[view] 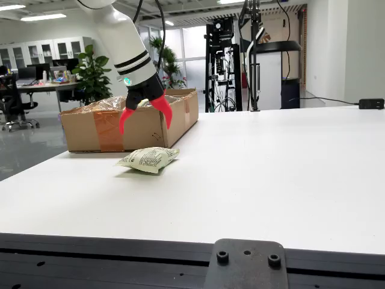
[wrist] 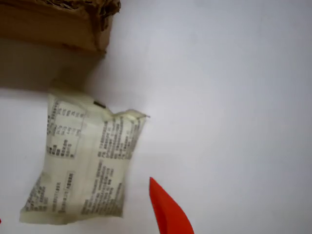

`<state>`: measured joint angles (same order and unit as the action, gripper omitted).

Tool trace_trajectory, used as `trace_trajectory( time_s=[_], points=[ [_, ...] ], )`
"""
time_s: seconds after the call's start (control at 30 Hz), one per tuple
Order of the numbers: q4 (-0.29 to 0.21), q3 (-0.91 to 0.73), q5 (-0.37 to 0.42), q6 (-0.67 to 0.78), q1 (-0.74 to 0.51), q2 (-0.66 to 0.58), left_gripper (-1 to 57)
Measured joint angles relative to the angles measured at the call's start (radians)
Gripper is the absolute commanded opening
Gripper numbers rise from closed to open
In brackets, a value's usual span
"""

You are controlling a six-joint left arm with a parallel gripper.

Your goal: Grasp a snack and put it in the bin.

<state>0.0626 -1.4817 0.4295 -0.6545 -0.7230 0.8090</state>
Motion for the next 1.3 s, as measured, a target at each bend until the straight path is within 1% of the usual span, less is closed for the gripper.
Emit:
trace_trajectory(
  time_s=[0.47, 0.9, 1.3],
  points=[
    [-0.001, 0.0, -0.069, -0.039, -0.006, 0.088, 57.3],
    [0.001, 0.0, -0.112, -0.07, 0.009, 0.105, 57.3],
    [0.003, 0.0, -0.152, -0.08, 0.014, 0.146, 57.1]
  ],
)
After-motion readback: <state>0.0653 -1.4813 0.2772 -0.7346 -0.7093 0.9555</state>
